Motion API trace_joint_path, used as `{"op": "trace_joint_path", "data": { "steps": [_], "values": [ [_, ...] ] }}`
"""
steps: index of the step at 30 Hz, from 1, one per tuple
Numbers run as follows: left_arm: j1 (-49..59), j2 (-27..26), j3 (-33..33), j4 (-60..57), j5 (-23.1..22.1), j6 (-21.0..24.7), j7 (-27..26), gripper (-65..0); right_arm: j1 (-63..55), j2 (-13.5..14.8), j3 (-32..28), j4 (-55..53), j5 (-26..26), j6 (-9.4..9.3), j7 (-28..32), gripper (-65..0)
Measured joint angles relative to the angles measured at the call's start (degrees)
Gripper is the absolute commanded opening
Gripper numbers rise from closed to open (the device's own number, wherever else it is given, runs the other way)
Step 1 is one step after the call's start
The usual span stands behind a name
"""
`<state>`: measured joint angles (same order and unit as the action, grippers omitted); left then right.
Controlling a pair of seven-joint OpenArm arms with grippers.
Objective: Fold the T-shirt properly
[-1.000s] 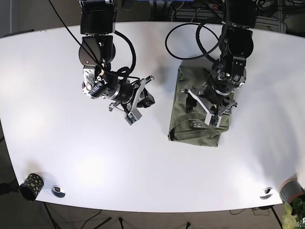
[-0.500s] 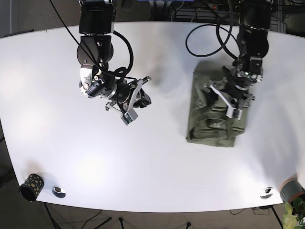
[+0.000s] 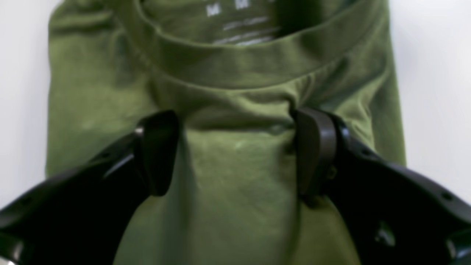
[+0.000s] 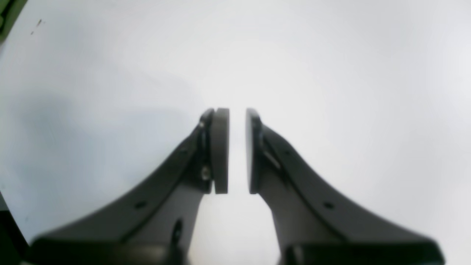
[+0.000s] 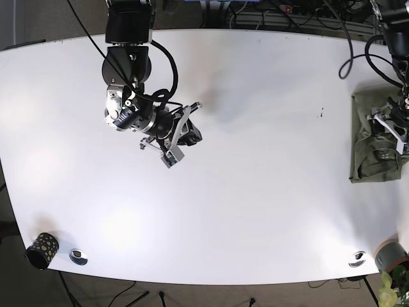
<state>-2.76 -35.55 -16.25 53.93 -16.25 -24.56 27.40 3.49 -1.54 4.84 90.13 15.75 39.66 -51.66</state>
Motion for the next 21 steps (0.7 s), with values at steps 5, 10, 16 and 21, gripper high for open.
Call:
{"op": "trace_joint_path", "data": {
  "steps": [5, 10, 16, 21],
  "values": [
    [-3.04, -5.44, -0.17, -10.86, 1.64, -2.75, -4.26, -21.2, -1.40, -0.07, -0.44, 3.52, 0.00, -0.02, -0.04, -58.5],
    [-4.63, -9.77, 0.00, -15.02, 4.68, -6.64, -3.13, -21.7, -1.86, -0.07, -0.66, 4.61, 0.07, 0.00, -0.04, -58.5],
    [-4.74, -11.02, 0.11, -7.43, 4.83, -9.81, -2.69, -21.7, -2.16, -0.02, -0.61, 4.66, -0.42, 0.02, -0.04, -58.5],
    [-4.02, -11.02, 0.00, 3.58, 4.09, -9.99, -3.43, -22.2, -1.70, -0.02, -0.33, 4.79, -0.48, 0.02, 0.00, -58.5]
  ]
}}
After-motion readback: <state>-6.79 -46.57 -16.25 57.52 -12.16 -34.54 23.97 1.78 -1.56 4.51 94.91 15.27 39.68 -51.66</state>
